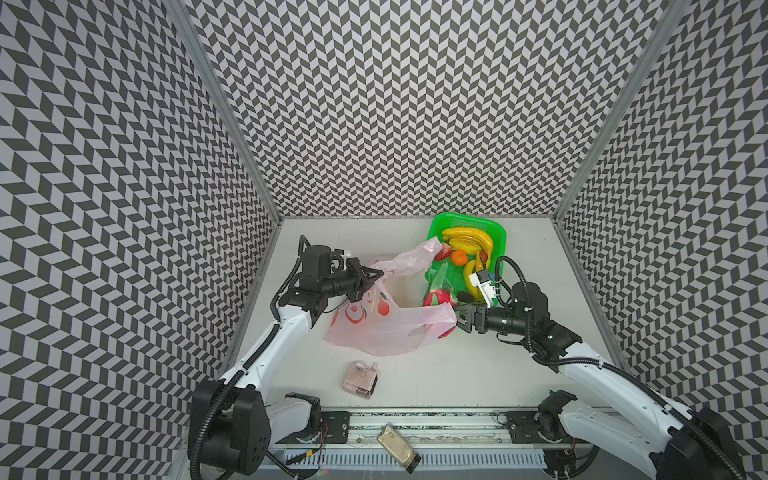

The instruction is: Place the fake fruits into the plastic bag and tie a complex knot

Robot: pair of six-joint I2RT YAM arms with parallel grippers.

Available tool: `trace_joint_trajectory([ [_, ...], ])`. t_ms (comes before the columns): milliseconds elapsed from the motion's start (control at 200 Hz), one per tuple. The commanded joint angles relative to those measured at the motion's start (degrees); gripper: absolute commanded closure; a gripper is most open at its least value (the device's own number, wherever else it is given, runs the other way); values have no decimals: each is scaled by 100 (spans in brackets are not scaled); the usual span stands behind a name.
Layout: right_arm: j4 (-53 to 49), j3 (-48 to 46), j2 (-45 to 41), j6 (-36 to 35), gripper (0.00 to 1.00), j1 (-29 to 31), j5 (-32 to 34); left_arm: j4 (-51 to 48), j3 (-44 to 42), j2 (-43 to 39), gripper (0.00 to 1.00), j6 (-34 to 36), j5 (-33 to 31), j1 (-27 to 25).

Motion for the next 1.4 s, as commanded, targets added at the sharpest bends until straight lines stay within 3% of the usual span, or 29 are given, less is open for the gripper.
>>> trace_joint_trajectory([
  [0,650,85,-223,22,25,94,188,63,-6,-120,100,-61,-86,-25],
  [936,-31,160,-925,-221,26,818,1106,75,44,-109,100,-129,-178,-41],
  [1392,-32,564,-25,-546,26,1343,1062,-273,330,-197,100,385,-238,-249],
])
